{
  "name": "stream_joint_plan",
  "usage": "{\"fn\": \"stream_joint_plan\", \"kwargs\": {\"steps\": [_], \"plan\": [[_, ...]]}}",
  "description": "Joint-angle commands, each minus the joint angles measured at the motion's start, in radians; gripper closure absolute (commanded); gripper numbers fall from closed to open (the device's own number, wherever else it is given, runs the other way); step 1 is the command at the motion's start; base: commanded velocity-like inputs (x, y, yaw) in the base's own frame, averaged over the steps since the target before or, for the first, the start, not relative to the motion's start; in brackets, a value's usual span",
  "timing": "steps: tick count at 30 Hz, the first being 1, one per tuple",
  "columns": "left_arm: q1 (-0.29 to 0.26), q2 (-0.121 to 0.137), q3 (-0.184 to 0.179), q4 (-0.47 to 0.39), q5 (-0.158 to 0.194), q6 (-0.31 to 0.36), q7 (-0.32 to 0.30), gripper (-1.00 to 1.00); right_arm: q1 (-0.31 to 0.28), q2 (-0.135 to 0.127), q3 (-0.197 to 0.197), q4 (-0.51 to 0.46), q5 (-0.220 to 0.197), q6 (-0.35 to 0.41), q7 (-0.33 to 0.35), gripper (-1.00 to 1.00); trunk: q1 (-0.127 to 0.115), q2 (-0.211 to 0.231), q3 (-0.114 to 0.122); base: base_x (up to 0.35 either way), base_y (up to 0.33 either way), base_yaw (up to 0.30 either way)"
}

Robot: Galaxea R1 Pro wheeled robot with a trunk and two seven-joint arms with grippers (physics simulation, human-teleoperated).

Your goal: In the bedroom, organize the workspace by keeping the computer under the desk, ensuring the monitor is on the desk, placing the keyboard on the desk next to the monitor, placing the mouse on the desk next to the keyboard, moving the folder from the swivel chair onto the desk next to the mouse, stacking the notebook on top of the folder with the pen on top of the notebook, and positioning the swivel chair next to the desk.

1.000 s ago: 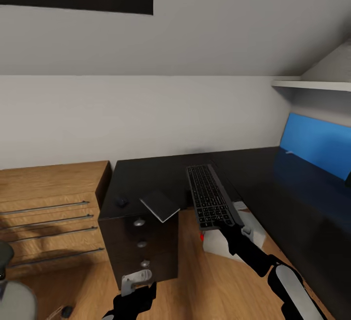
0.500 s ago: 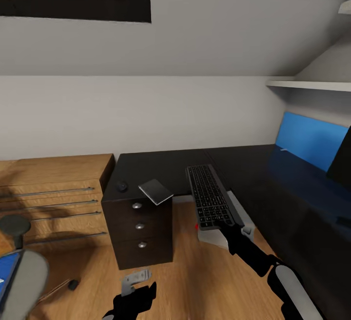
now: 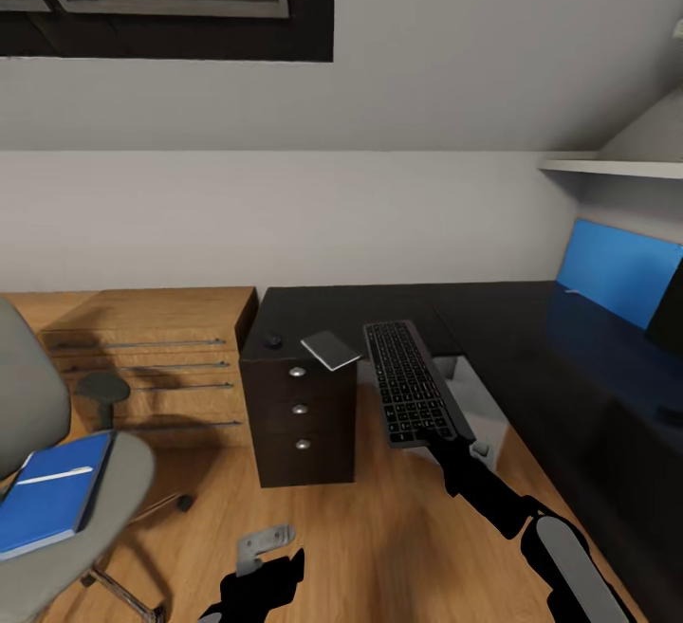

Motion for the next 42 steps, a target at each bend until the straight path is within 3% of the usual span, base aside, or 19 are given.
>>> {"fn": "stream_joint_plan", "kwargs": {"steps": [1, 17, 34, 42], "plan": [[-0.001, 0.0, -0.001, -0.002, 0.008, 0.001, 0.008, -1.0, -0.001, -0.001, 0.001, 0.0, -0.009, 0.002, 0.002, 1.0, -0.001, -0.001, -0.001, -0.335, 0.0, 0.008], [0.0, 0.0, -0.001, -0.002, 0.007, 0.001, 0.009, -1.0, 0.016, -0.002, 0.001, -0.029, -0.006, 0.006, 0.002, 1.0, -0.001, -0.001, -0.001, -0.321, -0.087, 0.001], [0.0, 0.0, -0.002, -0.001, 0.006, 0.0, 0.012, -1.0, 0.018, -0.001, 0.001, -0.031, -0.006, 0.006, 0.002, 1.0, -0.066, 0.118, 0.053, -0.327, -0.081, 0.0], [0.0, 0.0, -0.001, -0.001, 0.013, 0.001, 0.01, -1.0, 0.018, -0.001, 0.001, -0.031, -0.006, 0.006, 0.002, 1.0, -0.073, 0.132, 0.059, -0.153, -0.001, 0.0]]}}
